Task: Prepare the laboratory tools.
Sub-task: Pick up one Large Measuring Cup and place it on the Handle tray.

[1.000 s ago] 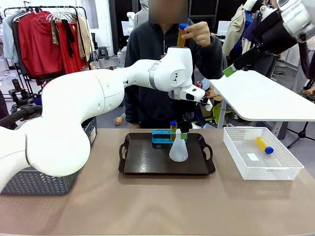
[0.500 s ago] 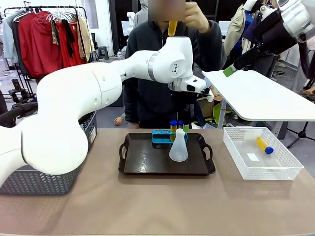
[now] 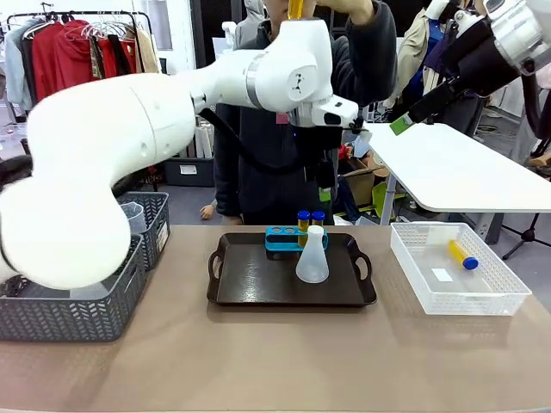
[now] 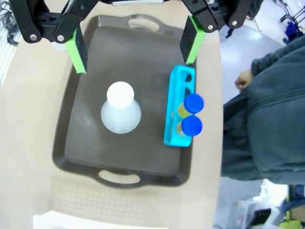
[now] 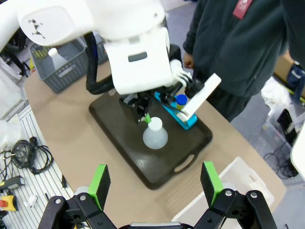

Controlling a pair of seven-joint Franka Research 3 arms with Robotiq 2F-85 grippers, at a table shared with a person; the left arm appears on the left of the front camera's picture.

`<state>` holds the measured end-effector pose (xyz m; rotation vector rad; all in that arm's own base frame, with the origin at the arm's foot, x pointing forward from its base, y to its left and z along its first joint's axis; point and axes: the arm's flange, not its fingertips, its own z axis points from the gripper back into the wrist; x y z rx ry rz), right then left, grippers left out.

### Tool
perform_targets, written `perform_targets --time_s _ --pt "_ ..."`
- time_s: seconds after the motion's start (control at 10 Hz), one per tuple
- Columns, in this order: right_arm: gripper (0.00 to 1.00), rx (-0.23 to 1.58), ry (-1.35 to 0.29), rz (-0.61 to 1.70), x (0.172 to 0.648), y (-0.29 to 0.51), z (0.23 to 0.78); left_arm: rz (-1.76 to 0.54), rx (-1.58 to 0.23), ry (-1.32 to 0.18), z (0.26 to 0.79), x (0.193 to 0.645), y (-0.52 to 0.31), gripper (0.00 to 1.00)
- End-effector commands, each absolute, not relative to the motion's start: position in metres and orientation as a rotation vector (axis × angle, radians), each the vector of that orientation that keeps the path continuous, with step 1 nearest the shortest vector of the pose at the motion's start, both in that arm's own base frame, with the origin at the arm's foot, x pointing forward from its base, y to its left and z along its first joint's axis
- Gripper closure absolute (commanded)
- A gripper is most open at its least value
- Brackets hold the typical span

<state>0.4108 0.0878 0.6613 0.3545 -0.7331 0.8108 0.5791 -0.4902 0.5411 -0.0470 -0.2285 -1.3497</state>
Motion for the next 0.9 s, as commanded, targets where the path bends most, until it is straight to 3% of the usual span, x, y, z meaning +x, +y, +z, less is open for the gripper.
perform_targets --time_s 0.0,0.8 --pt "0.0 0.379 -0.744 0.814 0.411 0.087 0.66 -1.272 0.036 -0.282 0.544 0.531 -0.443 0.0" --pt "0.0 0.379 -0.744 0.814 0.411 0.087 0.66 -0.919 0.155 -0.368 0.643 0.471 -0.331 0.0"
